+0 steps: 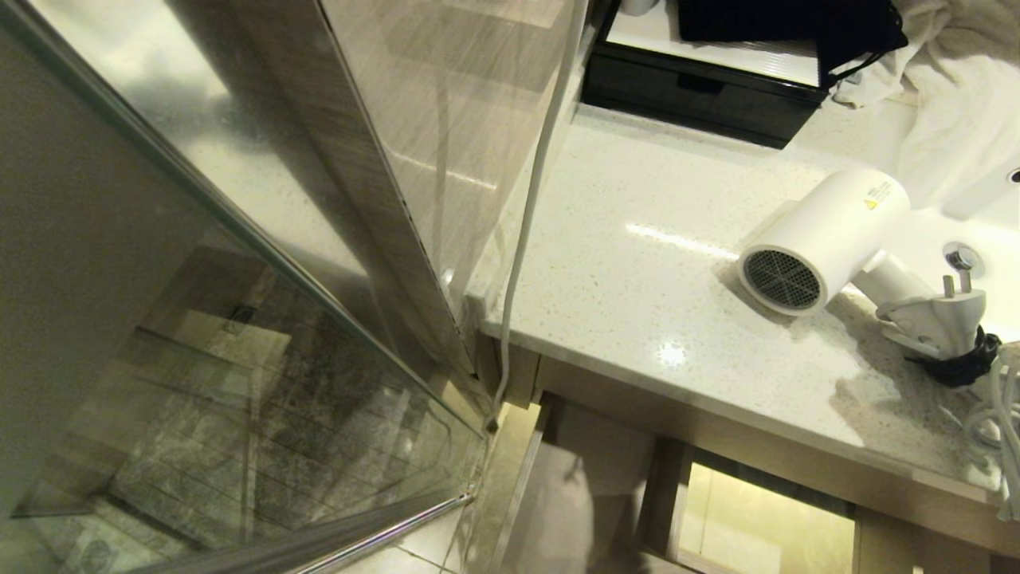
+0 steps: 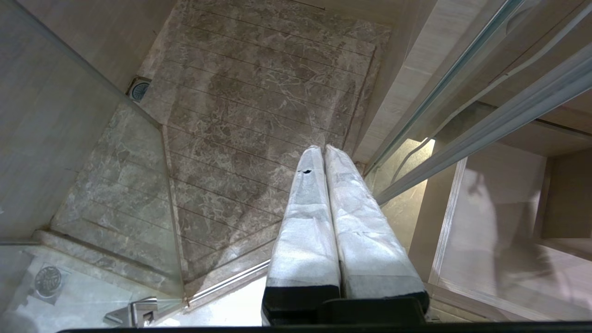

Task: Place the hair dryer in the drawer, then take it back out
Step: Pick up the hairdryer

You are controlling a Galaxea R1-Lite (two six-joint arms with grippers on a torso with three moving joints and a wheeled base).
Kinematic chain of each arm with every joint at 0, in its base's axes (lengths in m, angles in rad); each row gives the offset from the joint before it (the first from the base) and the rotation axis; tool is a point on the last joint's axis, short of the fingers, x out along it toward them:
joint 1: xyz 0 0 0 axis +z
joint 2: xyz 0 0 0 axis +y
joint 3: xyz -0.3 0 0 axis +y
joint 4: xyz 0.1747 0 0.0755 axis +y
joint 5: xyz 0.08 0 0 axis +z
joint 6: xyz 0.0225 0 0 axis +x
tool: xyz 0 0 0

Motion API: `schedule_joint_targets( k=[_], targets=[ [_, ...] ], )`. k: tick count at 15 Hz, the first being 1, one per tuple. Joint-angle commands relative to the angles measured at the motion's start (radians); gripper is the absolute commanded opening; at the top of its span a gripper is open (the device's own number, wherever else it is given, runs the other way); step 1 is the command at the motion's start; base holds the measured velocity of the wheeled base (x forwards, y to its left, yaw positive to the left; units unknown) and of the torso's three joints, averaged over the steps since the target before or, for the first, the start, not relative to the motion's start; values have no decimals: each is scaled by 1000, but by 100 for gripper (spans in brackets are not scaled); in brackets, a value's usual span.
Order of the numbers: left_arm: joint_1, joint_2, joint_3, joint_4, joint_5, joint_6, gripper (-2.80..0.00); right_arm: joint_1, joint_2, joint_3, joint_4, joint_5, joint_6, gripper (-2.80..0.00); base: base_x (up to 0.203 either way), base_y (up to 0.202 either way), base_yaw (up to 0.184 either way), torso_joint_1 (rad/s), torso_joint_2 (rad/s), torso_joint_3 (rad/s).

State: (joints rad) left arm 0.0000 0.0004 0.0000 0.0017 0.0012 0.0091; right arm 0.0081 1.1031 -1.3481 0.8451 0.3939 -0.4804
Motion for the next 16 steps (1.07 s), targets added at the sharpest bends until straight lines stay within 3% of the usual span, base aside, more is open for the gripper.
schedule_joint_targets(
  k=[1,9,16],
  targets=[
    [0,0,0,0,0,0,-280,1,30,-22,2,25,-3,0,0,0,0,0,0,0],
    [0,0,-2,0,0,0,-280,2,106,-48,-59,57,-7,0,0,0,0,0,0,0],
    [0,0,0,0,0,0,-280,2,194,-85,-86,54,-107,0,0,0,0,0,0,0]
  ],
)
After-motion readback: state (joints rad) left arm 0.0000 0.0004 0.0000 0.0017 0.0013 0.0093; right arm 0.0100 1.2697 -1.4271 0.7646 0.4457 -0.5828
